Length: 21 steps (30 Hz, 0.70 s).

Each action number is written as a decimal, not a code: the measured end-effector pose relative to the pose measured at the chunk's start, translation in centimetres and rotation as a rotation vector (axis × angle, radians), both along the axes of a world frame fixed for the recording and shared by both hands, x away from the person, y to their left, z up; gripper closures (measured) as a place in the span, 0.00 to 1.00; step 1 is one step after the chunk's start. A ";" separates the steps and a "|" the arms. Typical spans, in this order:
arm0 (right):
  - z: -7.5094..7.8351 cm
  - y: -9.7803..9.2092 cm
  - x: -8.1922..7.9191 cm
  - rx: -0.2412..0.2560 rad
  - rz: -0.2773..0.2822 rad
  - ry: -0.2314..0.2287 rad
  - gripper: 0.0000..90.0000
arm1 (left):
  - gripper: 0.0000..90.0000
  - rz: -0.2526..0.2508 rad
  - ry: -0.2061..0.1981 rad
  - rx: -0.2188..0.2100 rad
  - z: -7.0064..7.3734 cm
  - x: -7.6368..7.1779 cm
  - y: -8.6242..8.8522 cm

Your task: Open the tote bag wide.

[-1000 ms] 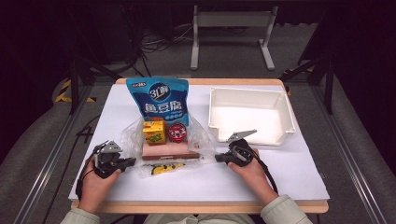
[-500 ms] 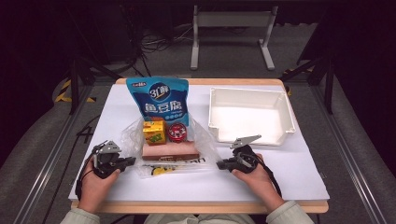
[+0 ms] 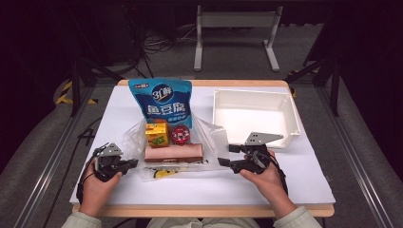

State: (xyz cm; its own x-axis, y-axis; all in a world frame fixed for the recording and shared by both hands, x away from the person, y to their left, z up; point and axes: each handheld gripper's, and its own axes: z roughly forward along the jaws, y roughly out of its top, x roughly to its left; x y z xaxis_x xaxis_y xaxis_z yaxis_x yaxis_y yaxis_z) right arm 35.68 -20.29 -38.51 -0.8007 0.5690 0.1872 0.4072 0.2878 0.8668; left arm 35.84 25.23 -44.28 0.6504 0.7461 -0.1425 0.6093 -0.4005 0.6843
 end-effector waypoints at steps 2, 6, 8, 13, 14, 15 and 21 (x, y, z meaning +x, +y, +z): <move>1.0 0.0 0.2 0.001 -0.025 -0.046 0.37 | 1.00 0.000 0.000 0.001 0.0 0.0 0.0; 2.4 0.4 0.5 0.011 -0.033 -0.098 0.36 | 1.00 0.001 0.000 -0.001 0.0 0.0 0.0; 3.4 0.9 0.8 0.016 -0.041 -0.137 0.36 | 1.00 0.001 0.000 -0.001 0.0 0.0 0.0; 4.7 2.0 2.1 0.042 -0.049 -0.158 0.43 | 1.00 -0.002 -0.003 -0.001 -0.1 0.0 0.0; 4.8 2.2 2.2 0.042 -0.047 -0.162 0.50 | 1.00 -0.001 -0.002 0.000 -0.1 0.0 0.1; 4.8 2.3 2.2 0.036 -0.044 -0.167 0.60 | 1.00 0.000 -0.003 0.000 -0.1 0.0 0.1; 3.2 3.1 1.7 -0.082 0.000 -0.151 1.00 | 1.00 -0.001 -0.004 -0.004 -0.1 0.0 0.1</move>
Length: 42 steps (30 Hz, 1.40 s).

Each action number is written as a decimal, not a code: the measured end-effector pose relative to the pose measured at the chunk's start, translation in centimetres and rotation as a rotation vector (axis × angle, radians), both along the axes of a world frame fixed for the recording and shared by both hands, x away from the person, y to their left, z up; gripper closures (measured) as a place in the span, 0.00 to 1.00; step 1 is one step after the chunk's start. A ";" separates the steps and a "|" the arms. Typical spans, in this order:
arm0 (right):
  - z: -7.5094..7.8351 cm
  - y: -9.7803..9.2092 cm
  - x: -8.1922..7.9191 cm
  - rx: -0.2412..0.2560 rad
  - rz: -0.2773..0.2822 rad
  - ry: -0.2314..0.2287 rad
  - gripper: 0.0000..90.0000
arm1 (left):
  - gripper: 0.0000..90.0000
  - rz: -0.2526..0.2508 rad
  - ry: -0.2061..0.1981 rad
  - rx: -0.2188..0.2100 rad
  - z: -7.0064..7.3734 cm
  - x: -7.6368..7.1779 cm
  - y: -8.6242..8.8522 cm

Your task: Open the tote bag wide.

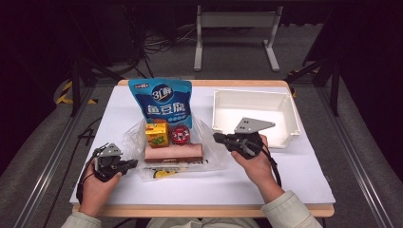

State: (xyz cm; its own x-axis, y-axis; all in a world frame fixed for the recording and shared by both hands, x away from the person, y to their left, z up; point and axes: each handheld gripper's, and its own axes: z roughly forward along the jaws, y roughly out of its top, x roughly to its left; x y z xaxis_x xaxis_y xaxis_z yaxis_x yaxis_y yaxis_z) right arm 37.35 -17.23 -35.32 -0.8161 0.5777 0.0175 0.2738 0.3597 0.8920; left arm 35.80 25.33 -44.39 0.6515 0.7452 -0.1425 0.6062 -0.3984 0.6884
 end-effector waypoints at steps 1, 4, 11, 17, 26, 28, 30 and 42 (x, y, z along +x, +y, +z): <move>-0.8 0.2 -0.1 -0.038 0.008 0.020 1.00 | 1.00 -0.001 0.001 0.005 0.0 0.0 0.0; -3.2 0.9 -0.1 -0.147 0.016 0.069 1.00 | 1.00 -0.003 0.000 0.003 0.0 0.0 -0.1; -6.0 1.5 0.8 -0.231 0.020 0.179 1.00 | 1.00 -0.003 0.006 0.003 -0.1 0.1 0.0; -7.7 2.3 1.1 -0.281 0.035 0.238 1.00 | 1.00 -0.004 0.007 0.004 -0.1 0.1 0.0; -8.4 2.6 1.3 -0.276 0.041 0.267 1.00 | 0.73 -0.027 -0.062 -0.071 1.2 -0.6 0.4; -8.5 2.6 1.3 -0.276 0.042 0.266 1.00 | 0.64 -0.012 -0.117 -0.087 2.2 -1.0 0.4; -8.5 2.6 1.3 -0.274 0.042 0.268 1.00 | 0.58 0.023 -0.179 -0.093 3.5 -1.2 0.5; -8.5 2.7 1.3 -0.274 0.051 0.267 1.00 | 0.55 0.114 -0.217 -0.168 5.6 2.8 -0.4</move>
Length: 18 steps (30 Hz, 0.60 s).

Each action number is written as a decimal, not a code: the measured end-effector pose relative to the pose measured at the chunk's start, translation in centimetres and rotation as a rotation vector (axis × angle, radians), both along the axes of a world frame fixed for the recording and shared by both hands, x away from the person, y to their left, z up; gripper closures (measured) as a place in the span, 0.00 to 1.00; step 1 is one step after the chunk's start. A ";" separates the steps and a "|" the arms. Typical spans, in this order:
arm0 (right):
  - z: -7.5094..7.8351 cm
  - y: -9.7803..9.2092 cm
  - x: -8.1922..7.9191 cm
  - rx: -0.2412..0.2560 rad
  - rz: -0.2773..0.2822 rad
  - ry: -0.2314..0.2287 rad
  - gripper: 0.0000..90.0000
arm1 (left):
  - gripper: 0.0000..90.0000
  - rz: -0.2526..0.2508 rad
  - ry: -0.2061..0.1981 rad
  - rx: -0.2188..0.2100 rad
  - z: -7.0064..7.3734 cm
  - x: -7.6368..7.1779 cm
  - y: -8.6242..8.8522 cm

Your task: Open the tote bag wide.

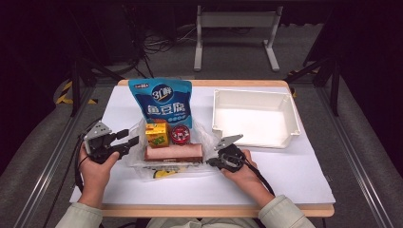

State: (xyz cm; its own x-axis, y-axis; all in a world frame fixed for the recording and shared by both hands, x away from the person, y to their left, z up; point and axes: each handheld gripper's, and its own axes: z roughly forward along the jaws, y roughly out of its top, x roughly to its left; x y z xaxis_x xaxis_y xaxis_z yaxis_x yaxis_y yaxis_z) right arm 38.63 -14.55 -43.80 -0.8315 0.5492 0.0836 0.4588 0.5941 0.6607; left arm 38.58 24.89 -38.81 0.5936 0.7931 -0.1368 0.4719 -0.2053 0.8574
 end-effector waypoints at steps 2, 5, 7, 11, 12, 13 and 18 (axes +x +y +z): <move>0.0 0.0 0.0 0.000 0.002 -0.001 1.00 | 0.68 0.013 0.032 0.069 -0.6 0.6 -0.7; 0.0 0.0 0.0 0.000 0.006 0.000 1.00 | 0.87 0.005 0.078 0.120 -1.6 0.9 -1.2; 0.0 0.0 0.0 0.001 0.007 0.003 1.00 | 0.99 0.001 0.111 0.171 -2.4 1.0 -1.5; 0.1 -0.1 -0.1 0.001 0.009 0.007 1.00 | 1.00 -0.019 0.158 0.234 -4.0 1.3 -2.1; 0.1 -0.1 -0.1 0.001 0.008 0.009 1.00 | 1.00 -0.023 0.159 0.242 -4.3 1.4 -2.2; 0.1 -0.1 -0.1 0.002 0.010 0.009 1.00 | 1.00 -0.021 0.162 0.251 -4.5 1.5 -2.2; 0.2 -0.7 -0.2 -0.002 0.006 0.015 1.00 | 1.00 -0.022 0.170 0.268 -5.8 1.8 -2.3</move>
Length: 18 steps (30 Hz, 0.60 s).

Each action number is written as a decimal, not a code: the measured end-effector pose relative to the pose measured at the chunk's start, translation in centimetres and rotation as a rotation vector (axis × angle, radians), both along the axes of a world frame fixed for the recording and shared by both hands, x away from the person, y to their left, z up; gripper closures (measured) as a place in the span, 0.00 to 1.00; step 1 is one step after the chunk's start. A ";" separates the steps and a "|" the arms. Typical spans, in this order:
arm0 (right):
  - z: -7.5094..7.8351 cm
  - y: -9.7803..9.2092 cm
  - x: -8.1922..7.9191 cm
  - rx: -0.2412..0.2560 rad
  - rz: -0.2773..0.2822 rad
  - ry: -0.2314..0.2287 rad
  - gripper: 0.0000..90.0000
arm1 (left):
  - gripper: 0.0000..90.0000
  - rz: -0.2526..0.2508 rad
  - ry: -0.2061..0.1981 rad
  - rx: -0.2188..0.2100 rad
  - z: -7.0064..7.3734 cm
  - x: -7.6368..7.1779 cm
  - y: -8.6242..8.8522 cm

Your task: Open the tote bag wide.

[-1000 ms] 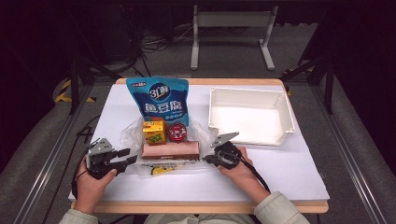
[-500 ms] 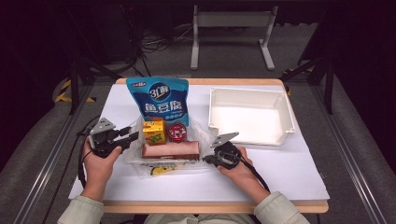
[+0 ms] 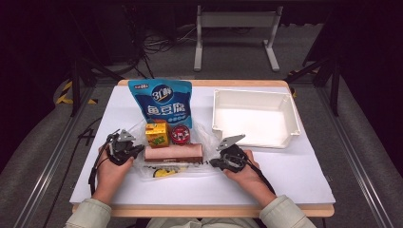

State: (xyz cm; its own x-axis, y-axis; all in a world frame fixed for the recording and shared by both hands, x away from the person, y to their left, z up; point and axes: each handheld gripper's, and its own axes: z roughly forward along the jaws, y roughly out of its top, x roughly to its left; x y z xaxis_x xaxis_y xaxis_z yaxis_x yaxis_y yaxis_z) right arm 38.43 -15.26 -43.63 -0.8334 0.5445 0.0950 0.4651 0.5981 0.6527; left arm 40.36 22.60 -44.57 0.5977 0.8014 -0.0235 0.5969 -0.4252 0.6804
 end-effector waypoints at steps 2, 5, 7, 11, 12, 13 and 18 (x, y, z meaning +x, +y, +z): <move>0.0 -0.7 -0.1 0.005 -0.011 0.006 1.00 | 0.99 -0.007 -0.013 0.003 0.0 -0.3 0.1; 0.0 -1.4 0.0 0.021 -0.026 0.020 1.00 | 0.95 -0.019 -0.039 0.007 0.1 -1.2 0.3; 0.1 -1.2 -0.1 0.019 -0.025 0.013 0.99 | 0.86 -0.033 -0.068 -0.005 0.5 -1.8 0.5; 0.5 -1.4 -0.1 0.030 -0.031 -0.007 0.94 | 0.81 -0.051 -0.149 -0.054 1.9 -3.5 1.1; 0.7 -1.6 -0.1 0.039 -0.035 -0.014 0.92 | 0.80 -0.043 -0.178 -0.083 2.1 -4.0 1.5; 0.9 -1.8 -0.1 0.053 -0.044 -0.026 0.89 | 0.77 -0.037 -0.181 -0.095 2.2 -4.3 1.7; 2.1 -2.5 -0.2 0.104 -0.058 -0.080 0.77 | 0.72 -0.012 -0.214 -0.176 2.9 -5.6 3.1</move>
State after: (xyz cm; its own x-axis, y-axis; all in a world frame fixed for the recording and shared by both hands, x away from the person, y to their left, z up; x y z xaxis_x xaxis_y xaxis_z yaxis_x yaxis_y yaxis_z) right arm 38.19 -17.75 -41.50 -0.8083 0.5823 0.0874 0.4405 0.4994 0.7460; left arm 34.73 25.68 -41.70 0.6137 0.7888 -0.0343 0.4274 -0.2954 0.8545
